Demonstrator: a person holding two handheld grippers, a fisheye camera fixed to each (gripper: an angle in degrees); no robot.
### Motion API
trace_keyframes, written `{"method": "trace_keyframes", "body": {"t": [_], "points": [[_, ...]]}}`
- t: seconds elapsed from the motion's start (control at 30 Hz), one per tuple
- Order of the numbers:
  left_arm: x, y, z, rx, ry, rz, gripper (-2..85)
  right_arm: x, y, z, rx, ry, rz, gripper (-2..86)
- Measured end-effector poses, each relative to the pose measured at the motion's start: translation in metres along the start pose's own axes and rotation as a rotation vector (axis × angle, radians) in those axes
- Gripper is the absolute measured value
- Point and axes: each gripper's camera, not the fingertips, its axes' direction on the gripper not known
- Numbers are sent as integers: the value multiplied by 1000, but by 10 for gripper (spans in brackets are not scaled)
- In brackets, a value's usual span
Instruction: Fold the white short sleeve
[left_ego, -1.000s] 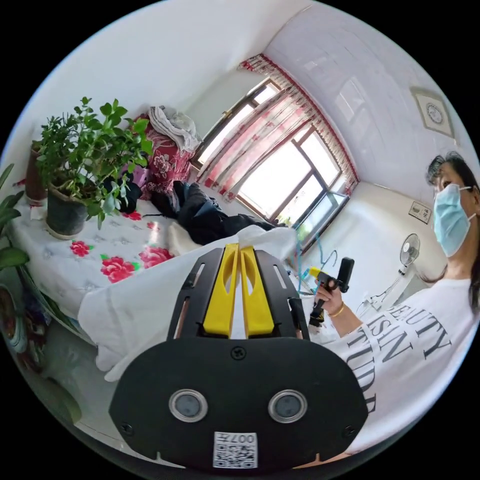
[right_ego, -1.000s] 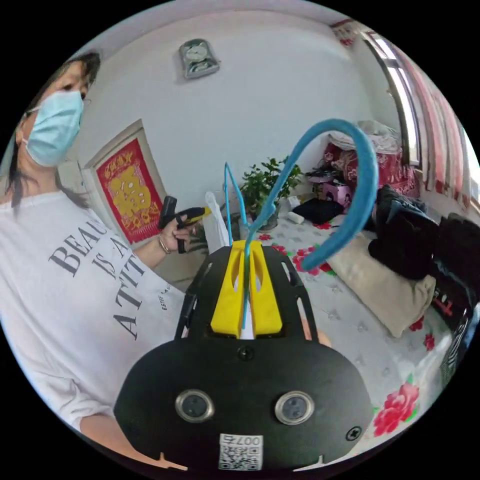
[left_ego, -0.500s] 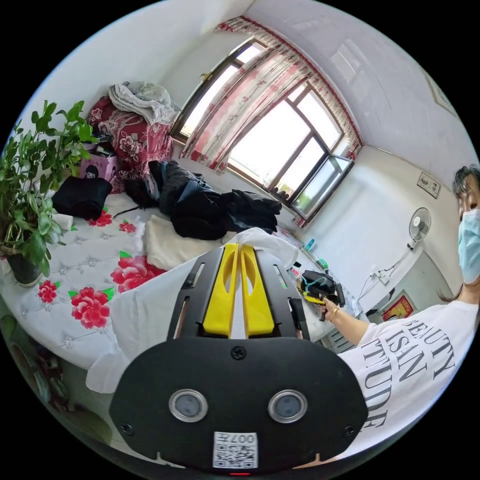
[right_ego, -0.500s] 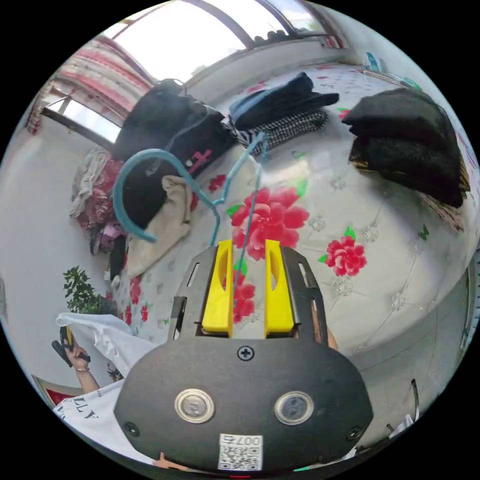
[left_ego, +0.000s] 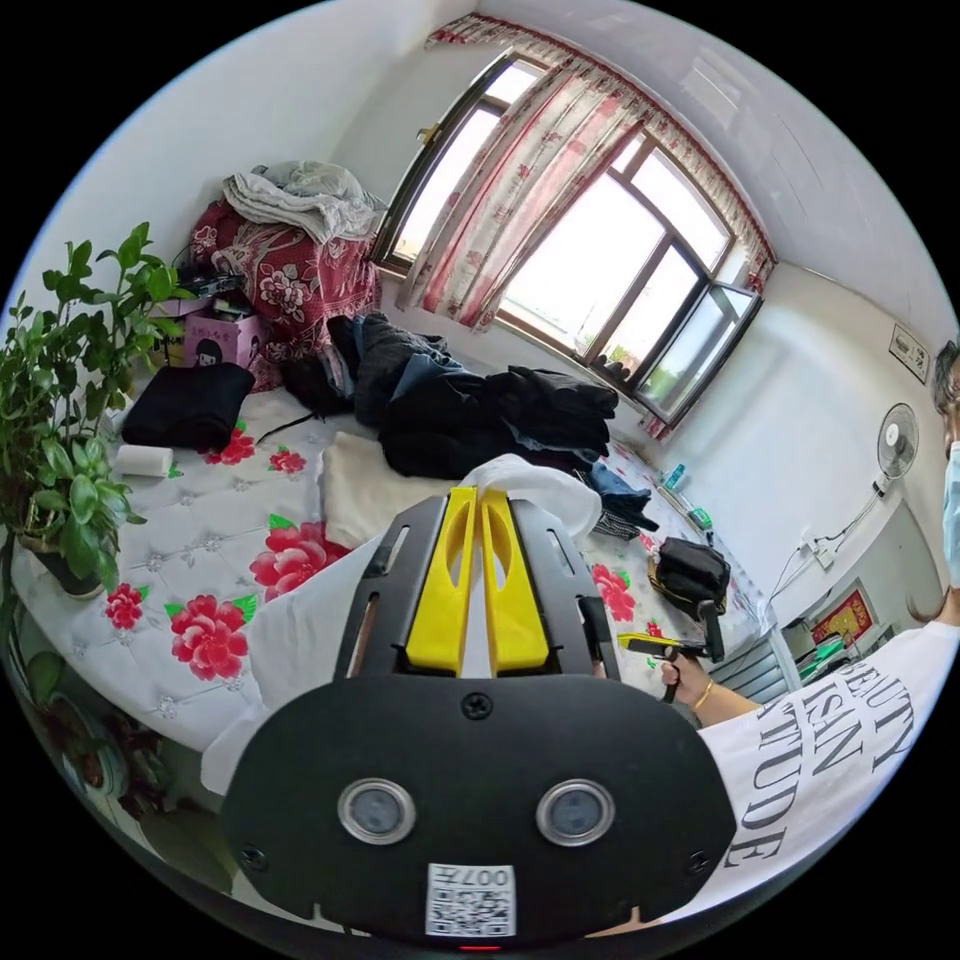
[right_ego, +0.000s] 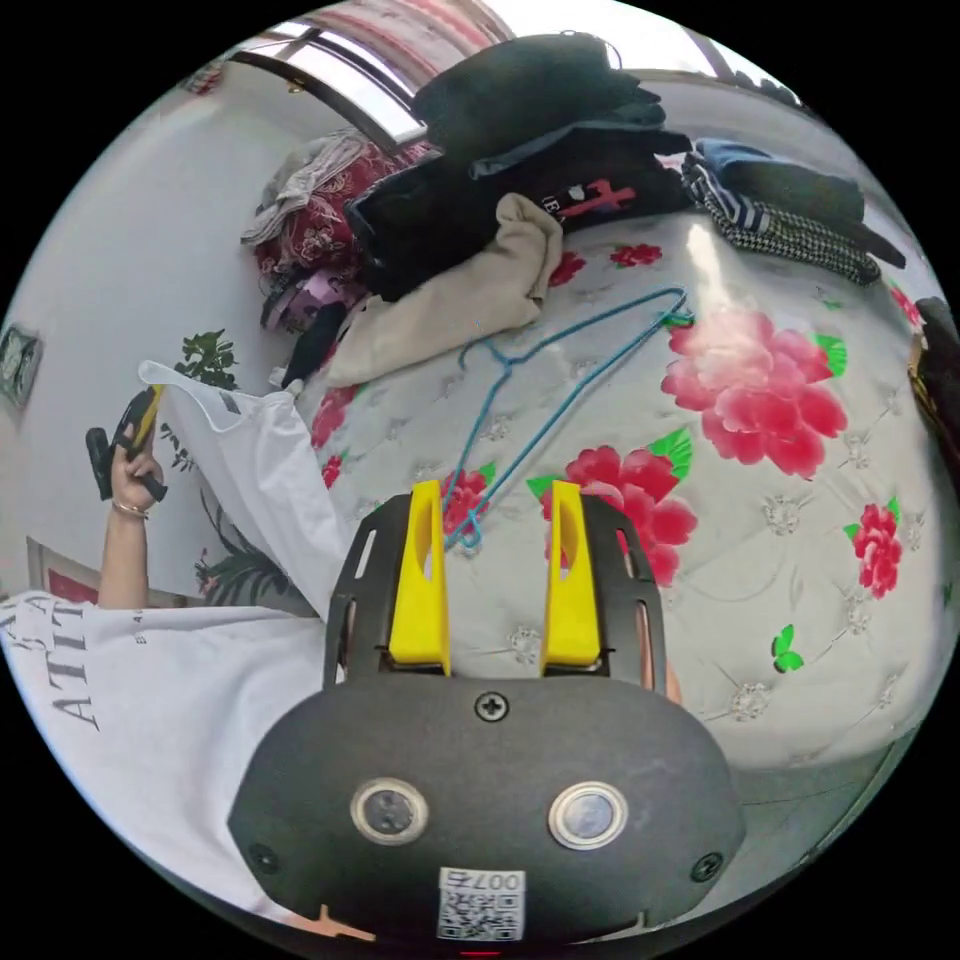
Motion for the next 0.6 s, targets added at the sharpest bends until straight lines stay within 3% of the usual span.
{"method": "trace_keyframes", "body": {"t": [0.27,0.3,0.4,0.5,0.53,0.6], "points": [[-16,-18,19,-18,41,-18,-10,-77,-42,117,-228,179,-139,76],[-18,-21,20,-22,44,-18,-10,-76,-42,109,-157,246,-152,65],[-22,-35,26,-26,48,12,-10,-36,-53,82,-215,287,-49,44],[-29,-46,41,-46,61,19,-10,30,-51,22,-176,622,285,39],[-31,-50,48,-56,69,21,-10,46,-47,-4,-173,648,381,45],[-33,-55,57,-67,66,35,-10,37,-39,-45,-60,559,353,61]]}}
